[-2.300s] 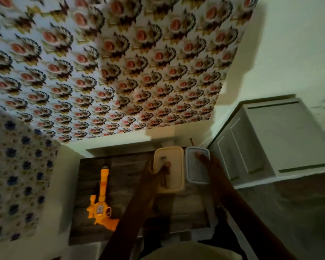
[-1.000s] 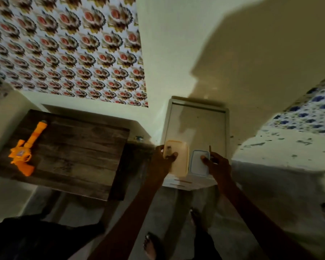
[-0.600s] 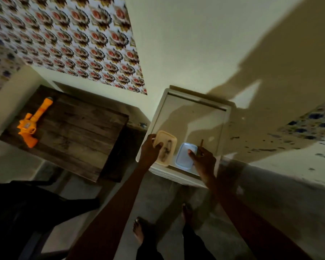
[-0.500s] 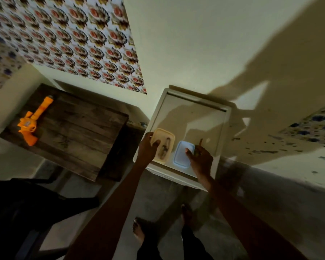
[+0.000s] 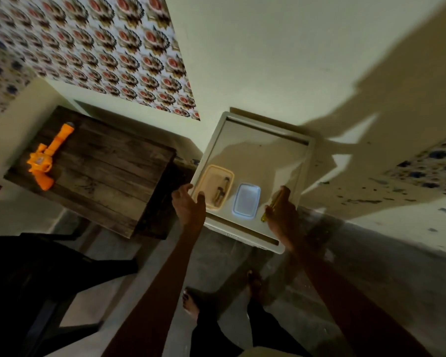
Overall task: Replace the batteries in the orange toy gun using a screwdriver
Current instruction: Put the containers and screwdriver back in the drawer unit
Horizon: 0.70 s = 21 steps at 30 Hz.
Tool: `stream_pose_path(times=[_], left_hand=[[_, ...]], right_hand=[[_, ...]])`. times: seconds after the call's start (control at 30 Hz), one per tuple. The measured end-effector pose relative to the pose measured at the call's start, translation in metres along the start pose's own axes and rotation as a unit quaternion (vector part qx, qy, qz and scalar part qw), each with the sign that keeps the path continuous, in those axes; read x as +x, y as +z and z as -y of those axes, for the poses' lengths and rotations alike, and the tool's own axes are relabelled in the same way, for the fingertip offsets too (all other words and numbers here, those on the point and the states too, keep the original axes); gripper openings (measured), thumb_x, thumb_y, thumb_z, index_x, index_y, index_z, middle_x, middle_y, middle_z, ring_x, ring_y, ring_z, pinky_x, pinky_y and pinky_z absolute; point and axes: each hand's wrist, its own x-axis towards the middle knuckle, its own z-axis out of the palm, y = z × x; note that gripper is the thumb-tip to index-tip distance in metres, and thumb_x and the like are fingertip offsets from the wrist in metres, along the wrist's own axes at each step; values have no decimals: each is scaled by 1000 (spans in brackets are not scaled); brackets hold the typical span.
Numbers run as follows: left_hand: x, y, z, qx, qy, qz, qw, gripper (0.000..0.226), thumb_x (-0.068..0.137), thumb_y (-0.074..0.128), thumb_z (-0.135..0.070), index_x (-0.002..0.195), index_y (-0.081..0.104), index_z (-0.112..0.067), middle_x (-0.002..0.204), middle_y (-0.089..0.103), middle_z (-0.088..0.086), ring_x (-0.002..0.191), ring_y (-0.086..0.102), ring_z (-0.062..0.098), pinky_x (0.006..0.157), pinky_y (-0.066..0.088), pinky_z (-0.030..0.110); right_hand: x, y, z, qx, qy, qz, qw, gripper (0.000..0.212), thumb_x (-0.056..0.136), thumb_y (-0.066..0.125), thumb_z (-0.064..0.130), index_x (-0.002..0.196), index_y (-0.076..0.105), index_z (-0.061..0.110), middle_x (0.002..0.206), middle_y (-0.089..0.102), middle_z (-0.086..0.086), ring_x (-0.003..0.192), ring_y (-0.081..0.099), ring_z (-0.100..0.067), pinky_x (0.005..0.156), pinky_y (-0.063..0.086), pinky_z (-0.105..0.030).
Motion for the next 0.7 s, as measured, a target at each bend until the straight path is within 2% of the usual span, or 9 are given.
stream_pose_path(times=[0.07, 0.13, 0.23, 0.3, 0.43, 0.5, 0.57, 0.63, 0.7], left_hand=[[-19, -4, 9, -16, -13, -39, 999, 36, 85, 67, -12, 117, 55, -1, 123, 47, 24, 106, 49, 34, 84, 45, 40], [-36, -9, 18, -41, -29, -39, 998, 29, 85, 65, -10, 111, 56, -1, 117, 50, 20, 98, 52, 28, 78, 47, 35], [-53, -13, 34, -51, -57, 64, 995, 16, 88, 60, -8, 105, 62, -6, 100, 58, 4, 93, 58, 21, 71, 39, 20], [-63, -13, 46, -19, -29, 147, 988, 12, 93, 57, -13, 103, 64, -10, 93, 58, -3, 92, 60, 16, 69, 38, 14], [-67, -11, 76, 40, 66, 239, 968, 14, 92, 56, -13, 101, 66, -14, 100, 66, 4, 90, 59, 10, 67, 39, 7], [-65, -8, 86, 69, 132, 267, 952, 19, 93, 56, -12, 109, 66, -11, 112, 66, 7, 98, 55, 6, 82, 44, 11], [-62, -1, 98, 84, 188, 285, 936, 28, 93, 57, -13, 120, 62, -11, 123, 63, 8, 112, 57, 13, 97, 41, 19], [-60, 9, 112, 112, 211, 320, 917, 40, 93, 57, -15, 132, 53, -13, 134, 57, 9, 124, 53, 23, 101, 39, 26], [-57, 24, 127, 145, 243, 345, 895, 49, 92, 57, -16, 140, 45, -15, 138, 53, 10, 125, 51, 27, 103, 40, 35]], right_hand=[[5, -1, 3, 17, 18, 4, 1000, 75, 85, 67, 17, 141, 18, 25, 114, 64, -15, 90, 68, -32, 74, 58, -47], [6, -2, 4, 23, 26, 8, 999, 79, 81, 72, 19, 139, 18, 27, 110, 66, -14, 85, 69, -29, 71, 59, -45], [-2, -7, 8, 29, 32, 11, 999, 77, 84, 71, 24, 143, 22, 16, 120, 60, -14, 103, 62, -31, 85, 53, -39], [-11, -12, 9, 44, 37, -7, 998, 69, 87, 66, 31, 142, 27, 14, 124, 58, -15, 110, 59, -32, 89, 49, -39], [-50, -10, -1, -6, -21, -70, 997, 37, 90, 62, 30, 121, 52, 14, 112, 62, -9, 98, 63, -23, 80, 50, -30], [-69, -3, -13, -32, -69, -90, 993, 27, 88, 65, 27, 111, 58, 14, 108, 61, -6, 98, 61, -21, 83, 52, -31], [-84, 9, -25, -37, -97, -96, 990, 26, 87, 65, 24, 110, 56, 16, 111, 60, -5, 100, 60, -18, 85, 54, -33], [-98, 22, -36, -41, -96, -104, 989, 25, 89, 61, 26, 113, 53, 20, 115, 58, -3, 103, 59, -17, 86, 55, -38], [-112, 37, -42, -100, -120, -116, 981, 25, 91, 55, 32, 114, 53, 21, 117, 57, -4, 107, 57, -21, 88, 52, -42]])
